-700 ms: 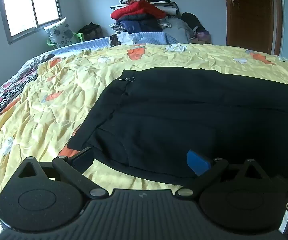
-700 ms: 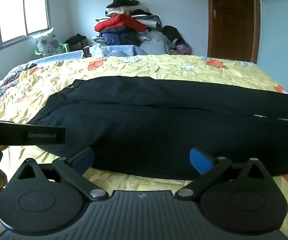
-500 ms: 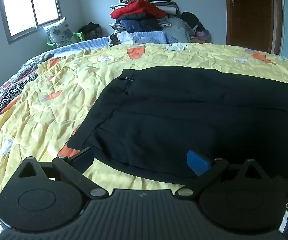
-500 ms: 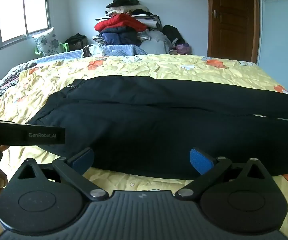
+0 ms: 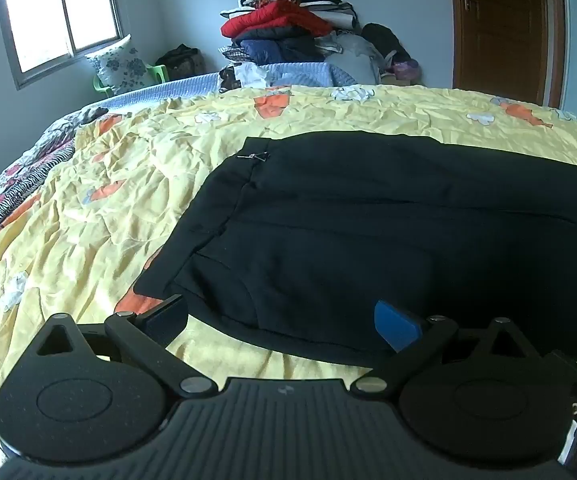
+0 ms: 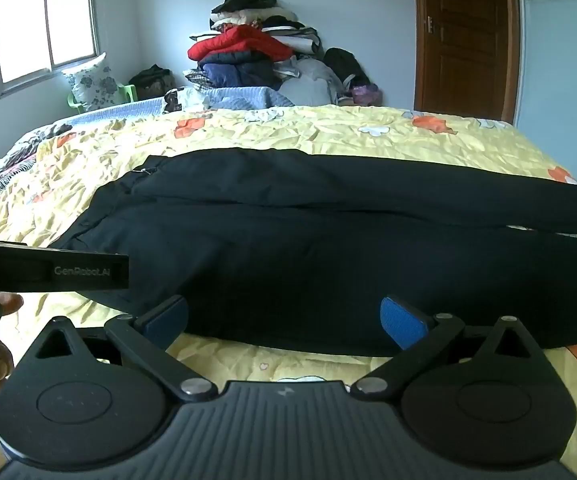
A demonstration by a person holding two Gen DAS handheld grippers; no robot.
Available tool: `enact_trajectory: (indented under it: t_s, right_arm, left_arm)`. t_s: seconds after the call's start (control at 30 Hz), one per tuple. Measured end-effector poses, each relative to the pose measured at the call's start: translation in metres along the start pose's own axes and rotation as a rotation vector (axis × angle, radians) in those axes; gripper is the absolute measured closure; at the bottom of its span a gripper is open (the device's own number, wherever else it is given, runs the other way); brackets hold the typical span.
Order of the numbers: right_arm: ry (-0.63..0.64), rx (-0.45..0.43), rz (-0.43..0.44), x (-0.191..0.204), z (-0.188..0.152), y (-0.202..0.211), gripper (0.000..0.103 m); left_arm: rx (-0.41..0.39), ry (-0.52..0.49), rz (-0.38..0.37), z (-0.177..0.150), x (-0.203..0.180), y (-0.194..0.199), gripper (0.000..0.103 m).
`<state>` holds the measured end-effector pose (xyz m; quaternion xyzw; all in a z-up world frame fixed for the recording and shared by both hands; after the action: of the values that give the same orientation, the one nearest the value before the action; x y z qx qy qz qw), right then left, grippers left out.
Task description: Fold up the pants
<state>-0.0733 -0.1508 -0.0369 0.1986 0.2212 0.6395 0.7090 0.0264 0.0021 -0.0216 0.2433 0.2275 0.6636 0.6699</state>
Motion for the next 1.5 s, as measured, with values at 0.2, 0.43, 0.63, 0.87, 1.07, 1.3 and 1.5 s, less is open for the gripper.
enact_trajectory:
  t_s: [0.2,0.43,0.63,0.87,1.07,1.3,1.5]
  right_arm:
    - [0.0,0.003,0.002,0.0003,-0.0027,-0.0045,0.0]
    - [0.002,0.005,-0.003,-0.0011,-0.0113,-0.005,0.0]
    - [-0.001,0.014,-0.007,0.0017,-0.0046,-0.0054,0.0]
    - [-0.003,0.019,-0.008,0.0009,-0.0038,-0.006,0.0]
    - [-0.003,0.019,-0.008,0.0008,-0.004,-0.0062,0.0]
    - [-0.003,0.023,-0.007,0.0017,-0.004,-0.0064,0.0]
    - [-0.004,0.027,-0.005,0.0019,-0.0049,-0.0072,0.0]
  left_arm:
    - [-0.002,0.0,-0.003,-0.004,-0.001,0.0024,0.002]
    - [-0.002,0.008,-0.013,-0.0034,-0.0011,0.0048,0.004]
    - [0.002,0.003,-0.018,-0.004,-0.003,0.0044,0.004]
    - [0.0,-0.007,-0.016,-0.0052,-0.0041,0.0042,0.003]
    - [-0.001,-0.006,-0.015,-0.0055,-0.004,0.0043,0.003]
    - [-0.002,-0.016,-0.014,-0.0058,-0.0033,0.004,0.003]
    - [-0.004,-0.022,-0.013,-0.0056,-0.0037,0.0036,0.003]
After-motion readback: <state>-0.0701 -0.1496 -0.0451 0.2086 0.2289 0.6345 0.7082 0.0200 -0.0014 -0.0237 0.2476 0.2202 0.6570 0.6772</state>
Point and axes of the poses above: each gripper's, at about its wrist camera, not at the fingertips, and y roughly against the way its jaws point, x to its left, z to its top, the point moved 3 cm from there along -y, roughly the way its jaws point, and after that the axes turned 11 degrees about y, right-handed, at the moved point
